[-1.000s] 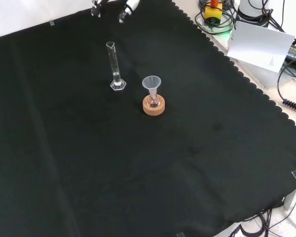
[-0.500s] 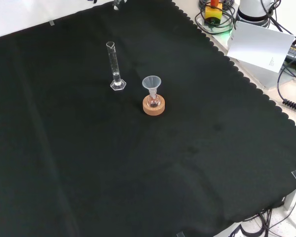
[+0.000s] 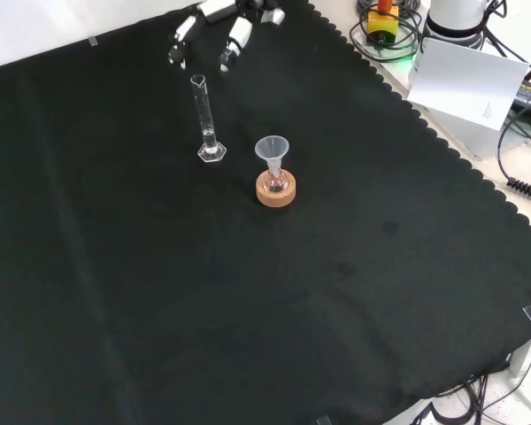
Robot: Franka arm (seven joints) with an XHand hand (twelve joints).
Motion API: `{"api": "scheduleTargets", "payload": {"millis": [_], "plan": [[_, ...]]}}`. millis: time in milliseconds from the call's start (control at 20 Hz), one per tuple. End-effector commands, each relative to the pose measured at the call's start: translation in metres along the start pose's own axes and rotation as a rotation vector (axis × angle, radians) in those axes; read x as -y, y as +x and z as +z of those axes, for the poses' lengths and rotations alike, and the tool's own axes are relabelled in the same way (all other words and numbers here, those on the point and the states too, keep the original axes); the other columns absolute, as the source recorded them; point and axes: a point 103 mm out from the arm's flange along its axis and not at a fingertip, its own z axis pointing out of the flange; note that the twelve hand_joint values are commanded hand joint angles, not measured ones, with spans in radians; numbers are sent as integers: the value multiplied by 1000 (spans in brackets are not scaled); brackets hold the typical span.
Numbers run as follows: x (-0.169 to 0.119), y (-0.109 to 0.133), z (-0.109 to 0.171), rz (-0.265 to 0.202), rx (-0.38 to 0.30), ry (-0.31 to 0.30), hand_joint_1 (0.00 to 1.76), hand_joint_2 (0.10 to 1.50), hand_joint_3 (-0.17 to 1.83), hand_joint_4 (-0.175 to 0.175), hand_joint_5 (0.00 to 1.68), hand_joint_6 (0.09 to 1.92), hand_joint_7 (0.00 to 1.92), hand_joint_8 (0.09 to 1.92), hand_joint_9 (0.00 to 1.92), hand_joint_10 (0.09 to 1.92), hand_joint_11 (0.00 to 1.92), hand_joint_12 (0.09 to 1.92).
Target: Pick up the graduated cylinder.
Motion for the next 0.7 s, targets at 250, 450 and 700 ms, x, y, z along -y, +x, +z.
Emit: {"api": "scheduleTargets", "payload": {"millis": [250, 450, 700], "plan": [[-12, -20, 27, -45, -102, 16, 996, 980, -175, -60, 501, 87, 300, 650, 533, 570, 303, 1314], [-16, -21, 35, -65, -147, 22, 1004, 974, -175, -59, 503, 87, 327, 658, 548, 577, 293, 1317], [-21, -23, 44, -92, -206, 39, 1021, 965, -175, -55, 502, 87, 335, 654, 558, 576, 292, 1320]]}}
